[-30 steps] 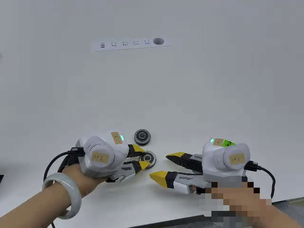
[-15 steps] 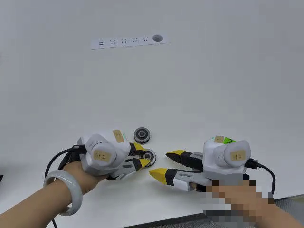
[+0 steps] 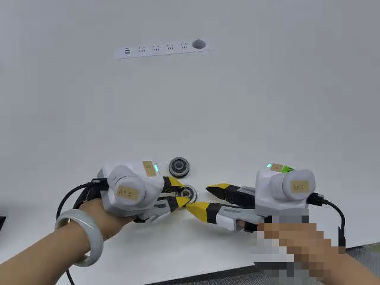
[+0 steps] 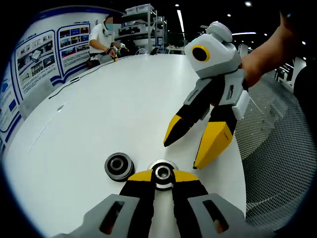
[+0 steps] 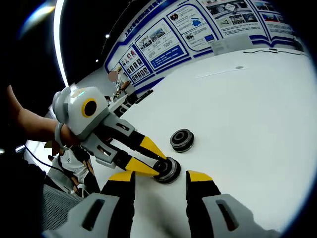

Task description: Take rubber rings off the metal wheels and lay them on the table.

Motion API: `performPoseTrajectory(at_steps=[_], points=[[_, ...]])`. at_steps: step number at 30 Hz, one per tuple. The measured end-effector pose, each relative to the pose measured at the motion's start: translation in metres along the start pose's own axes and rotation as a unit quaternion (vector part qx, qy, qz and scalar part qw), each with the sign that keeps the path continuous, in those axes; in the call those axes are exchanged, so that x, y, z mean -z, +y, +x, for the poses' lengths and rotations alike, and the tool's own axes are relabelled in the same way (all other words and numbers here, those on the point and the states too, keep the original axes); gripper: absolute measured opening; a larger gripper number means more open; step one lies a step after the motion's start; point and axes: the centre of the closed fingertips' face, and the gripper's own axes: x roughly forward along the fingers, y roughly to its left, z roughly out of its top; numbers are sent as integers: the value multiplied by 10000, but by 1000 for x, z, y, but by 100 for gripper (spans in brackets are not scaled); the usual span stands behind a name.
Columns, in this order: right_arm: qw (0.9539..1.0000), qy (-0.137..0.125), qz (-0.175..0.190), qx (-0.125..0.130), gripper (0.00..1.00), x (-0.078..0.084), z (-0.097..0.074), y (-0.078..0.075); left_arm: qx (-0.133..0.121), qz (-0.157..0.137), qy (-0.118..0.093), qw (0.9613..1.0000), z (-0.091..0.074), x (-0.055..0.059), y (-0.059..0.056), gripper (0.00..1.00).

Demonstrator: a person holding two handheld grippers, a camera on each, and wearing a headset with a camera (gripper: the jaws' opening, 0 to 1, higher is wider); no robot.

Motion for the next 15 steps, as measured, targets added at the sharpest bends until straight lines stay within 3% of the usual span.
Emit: performPoseTrajectory(at_steps=[15], points=[[9993,-69,381,9,33,-6,10,-7,-5,-17,-27,10000,0,0,0,13]])
